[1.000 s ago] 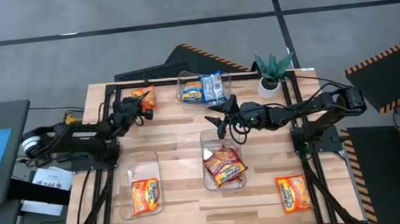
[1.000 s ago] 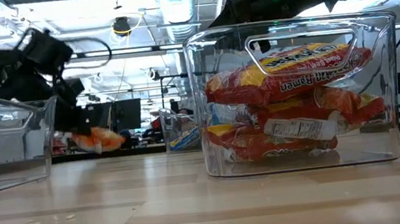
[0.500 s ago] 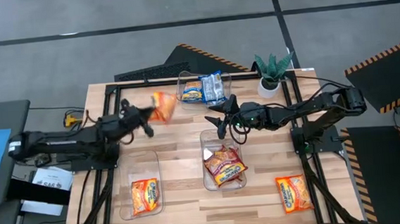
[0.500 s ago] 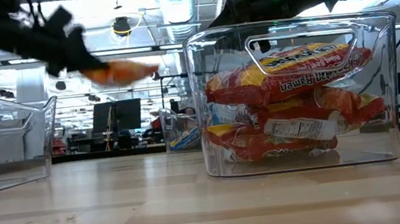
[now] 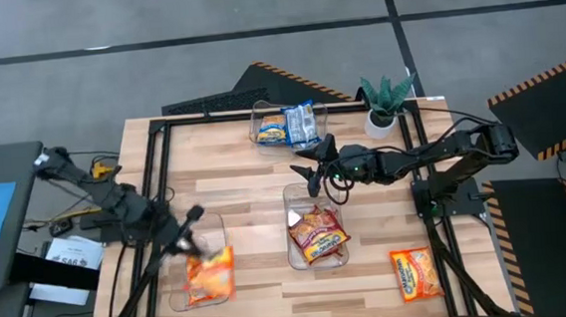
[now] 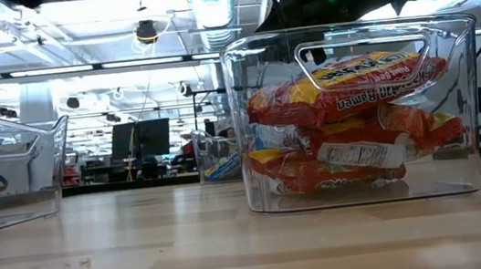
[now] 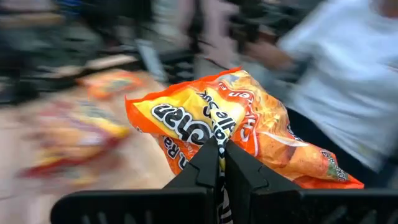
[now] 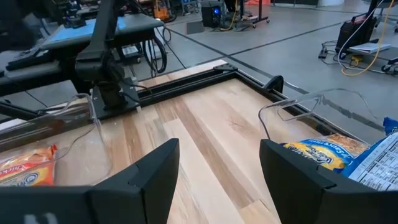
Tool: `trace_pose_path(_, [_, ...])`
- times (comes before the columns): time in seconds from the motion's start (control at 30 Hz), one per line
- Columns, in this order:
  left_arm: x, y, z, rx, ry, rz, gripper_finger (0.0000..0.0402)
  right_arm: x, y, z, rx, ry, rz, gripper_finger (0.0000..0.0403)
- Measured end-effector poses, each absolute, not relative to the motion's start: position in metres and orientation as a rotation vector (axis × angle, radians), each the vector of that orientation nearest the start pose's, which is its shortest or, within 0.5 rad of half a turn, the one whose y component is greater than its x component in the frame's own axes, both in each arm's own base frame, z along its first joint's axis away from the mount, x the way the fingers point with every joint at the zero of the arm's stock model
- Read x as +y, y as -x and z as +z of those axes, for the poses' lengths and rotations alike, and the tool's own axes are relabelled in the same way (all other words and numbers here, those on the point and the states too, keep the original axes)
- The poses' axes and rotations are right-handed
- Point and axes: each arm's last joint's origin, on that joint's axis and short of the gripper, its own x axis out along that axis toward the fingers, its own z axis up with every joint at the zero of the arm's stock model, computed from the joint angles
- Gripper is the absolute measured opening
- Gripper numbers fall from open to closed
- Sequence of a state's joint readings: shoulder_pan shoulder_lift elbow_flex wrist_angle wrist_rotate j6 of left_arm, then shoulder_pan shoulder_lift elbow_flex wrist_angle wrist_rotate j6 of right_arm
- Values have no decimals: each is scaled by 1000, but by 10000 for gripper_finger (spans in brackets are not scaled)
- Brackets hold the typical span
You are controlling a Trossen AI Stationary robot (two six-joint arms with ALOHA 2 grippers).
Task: Sort Maruchan noodles
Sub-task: Put the top orange noodle pack into the left transparent bin
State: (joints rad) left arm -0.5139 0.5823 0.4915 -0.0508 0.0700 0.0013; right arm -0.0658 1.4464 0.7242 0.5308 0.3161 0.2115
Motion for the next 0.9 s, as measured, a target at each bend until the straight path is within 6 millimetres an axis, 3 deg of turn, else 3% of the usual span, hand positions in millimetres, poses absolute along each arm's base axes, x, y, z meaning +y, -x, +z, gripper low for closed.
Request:
trace_pose_path(0.1, [-83, -117, 267, 194, -52, -672, 0, -29, -303, 231, 149, -184, -399, 248])
trace_pose_path(0.2, [-86, -113, 261, 257, -66, -635, 0, -29, -303, 230, 149, -186, -399, 248])
trace_pose_path(0.43, [-82, -111, 248, 414, -4, -463, 0, -29, -303, 230, 147, -201, -401, 248])
trace_pose_path(0.73, [-79, -102, 249, 493, 145, -522, 0, -29, -303, 231, 147, -201, -401, 248])
trace_pose_path(0.9, [-71, -93, 245, 578, 251, -469, 0, -30, -303, 231, 146, -202, -403, 248])
